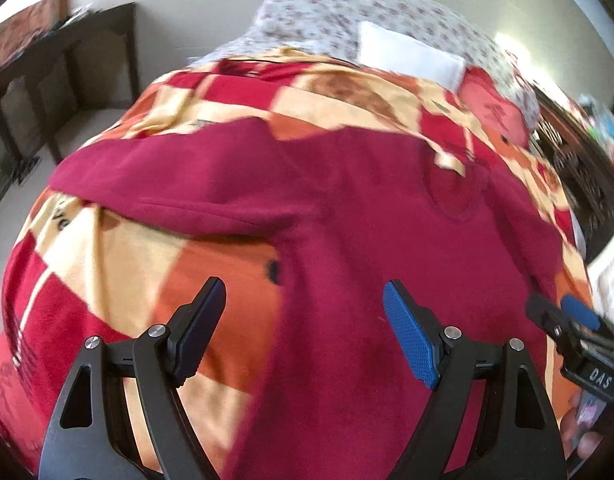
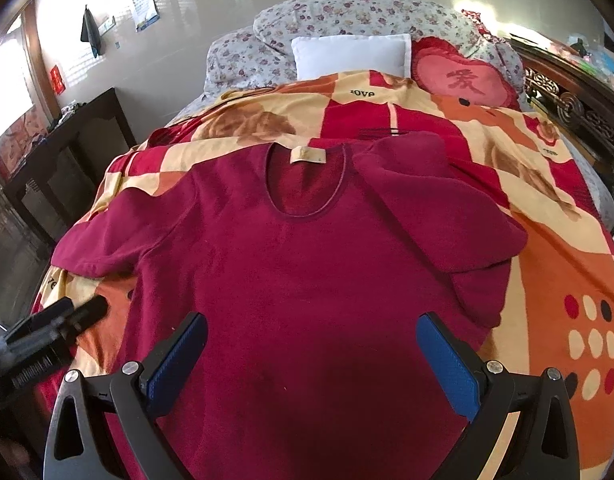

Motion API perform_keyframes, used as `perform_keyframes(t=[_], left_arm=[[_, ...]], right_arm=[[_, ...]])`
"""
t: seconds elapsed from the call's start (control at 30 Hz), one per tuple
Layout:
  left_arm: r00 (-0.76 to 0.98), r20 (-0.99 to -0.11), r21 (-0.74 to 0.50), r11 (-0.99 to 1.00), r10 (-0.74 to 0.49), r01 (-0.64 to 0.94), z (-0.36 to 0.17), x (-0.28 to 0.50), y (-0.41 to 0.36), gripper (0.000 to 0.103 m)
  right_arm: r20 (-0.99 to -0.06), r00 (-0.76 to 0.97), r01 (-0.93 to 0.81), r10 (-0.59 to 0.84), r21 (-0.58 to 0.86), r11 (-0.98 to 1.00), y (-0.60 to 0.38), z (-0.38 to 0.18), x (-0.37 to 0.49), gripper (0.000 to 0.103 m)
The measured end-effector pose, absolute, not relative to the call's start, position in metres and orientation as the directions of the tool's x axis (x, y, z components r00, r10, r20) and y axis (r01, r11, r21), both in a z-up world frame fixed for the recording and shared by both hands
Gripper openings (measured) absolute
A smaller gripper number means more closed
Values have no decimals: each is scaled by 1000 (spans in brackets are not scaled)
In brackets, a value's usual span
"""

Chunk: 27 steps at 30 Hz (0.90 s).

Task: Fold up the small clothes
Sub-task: 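Grasp the shirt sleeve with the left tool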

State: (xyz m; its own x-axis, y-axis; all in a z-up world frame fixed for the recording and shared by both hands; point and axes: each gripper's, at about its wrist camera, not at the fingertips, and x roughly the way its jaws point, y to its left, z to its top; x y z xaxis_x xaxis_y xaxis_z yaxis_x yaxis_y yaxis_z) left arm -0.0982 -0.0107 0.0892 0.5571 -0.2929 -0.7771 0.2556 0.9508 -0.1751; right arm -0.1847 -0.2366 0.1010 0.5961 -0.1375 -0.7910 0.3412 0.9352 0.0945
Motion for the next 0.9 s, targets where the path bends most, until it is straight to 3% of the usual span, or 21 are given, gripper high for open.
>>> perform_keyframes(t=[0.3, 0.5, 0.9], left_arm=[[592, -775, -269, 963, -222, 10, 89, -46, 87, 81], [599, -765, -417, 891, -237, -179, 71, -5, 153, 81], [598, -767, -518, 773, -232, -366, 36, 57, 211, 81]], right_arm=[[-800, 590, 312, -107, 104, 944, -226, 95, -164, 103], [-814, 575, 288, -80, 110, 951, -217, 86, -149, 103], [-842, 539, 243, -27, 125, 962, -203, 67, -115, 103]])
